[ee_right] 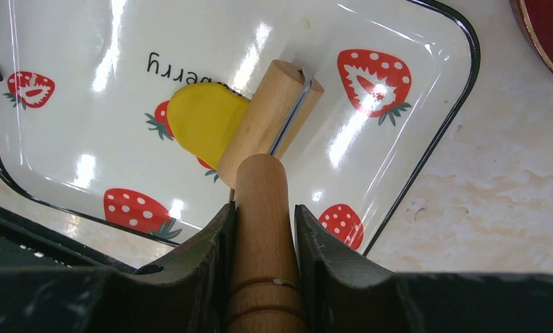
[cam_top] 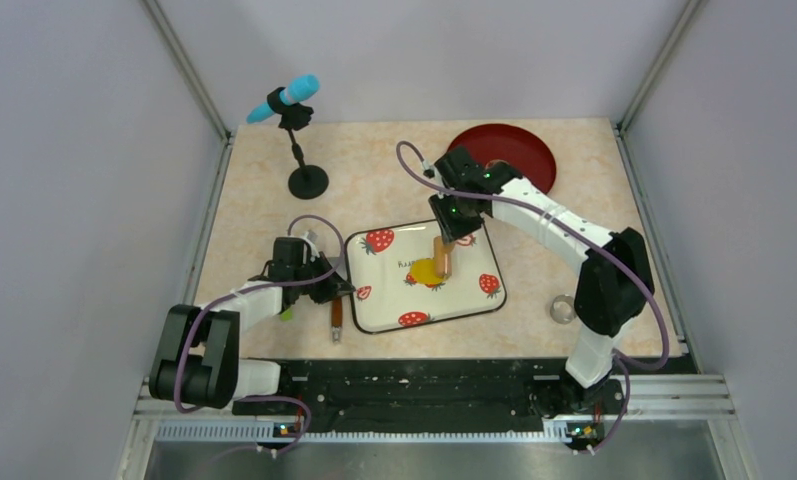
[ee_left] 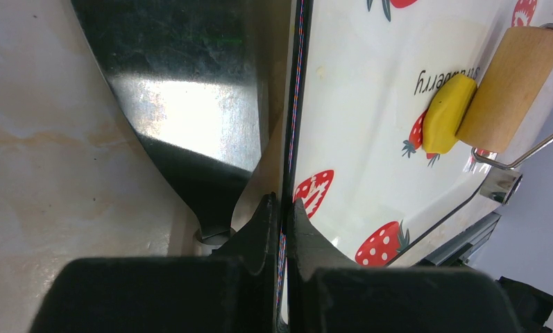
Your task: Roll out the dumpling wrappers from the dough
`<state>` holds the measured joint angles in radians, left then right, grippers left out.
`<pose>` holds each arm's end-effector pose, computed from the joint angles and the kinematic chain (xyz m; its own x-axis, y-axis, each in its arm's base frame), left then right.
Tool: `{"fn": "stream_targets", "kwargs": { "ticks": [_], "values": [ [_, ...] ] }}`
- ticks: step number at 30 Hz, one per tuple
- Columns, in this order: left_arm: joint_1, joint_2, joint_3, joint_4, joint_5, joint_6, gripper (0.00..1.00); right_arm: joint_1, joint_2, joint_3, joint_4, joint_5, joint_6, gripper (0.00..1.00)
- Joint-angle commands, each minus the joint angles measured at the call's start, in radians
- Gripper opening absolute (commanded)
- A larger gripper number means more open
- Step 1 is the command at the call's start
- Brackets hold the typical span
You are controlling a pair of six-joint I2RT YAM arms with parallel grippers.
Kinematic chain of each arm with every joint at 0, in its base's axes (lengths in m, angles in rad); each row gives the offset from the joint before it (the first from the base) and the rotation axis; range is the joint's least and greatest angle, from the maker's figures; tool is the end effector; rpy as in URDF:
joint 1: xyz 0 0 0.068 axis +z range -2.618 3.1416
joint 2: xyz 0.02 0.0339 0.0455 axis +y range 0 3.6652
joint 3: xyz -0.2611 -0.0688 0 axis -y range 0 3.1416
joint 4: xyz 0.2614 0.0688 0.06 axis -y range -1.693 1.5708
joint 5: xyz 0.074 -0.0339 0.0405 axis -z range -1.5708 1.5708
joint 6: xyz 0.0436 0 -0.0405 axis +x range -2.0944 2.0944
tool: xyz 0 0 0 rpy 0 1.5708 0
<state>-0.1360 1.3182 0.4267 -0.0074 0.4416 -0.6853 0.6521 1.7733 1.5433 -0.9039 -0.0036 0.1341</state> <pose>0.2315 -0.0505 0.1119 -0.8448 -0.4619 -0.2702 -0.1918 0.7327 -0.6529 0.3103 0.2371 0.2615 -0.7950 -0.4388 -0.4189 -0.5063 0.8603 0.0598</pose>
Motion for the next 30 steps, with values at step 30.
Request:
{"fn": "stream_targets", "kwargs": {
  "ticks": [30],
  "values": [
    [0.018, 0.003, -0.009, -0.054, -0.096, 0.035, 0.00, -0.043, 0.200, -0.310, 0.071, 0.062, -0.015, 0.00]
  ]
}}
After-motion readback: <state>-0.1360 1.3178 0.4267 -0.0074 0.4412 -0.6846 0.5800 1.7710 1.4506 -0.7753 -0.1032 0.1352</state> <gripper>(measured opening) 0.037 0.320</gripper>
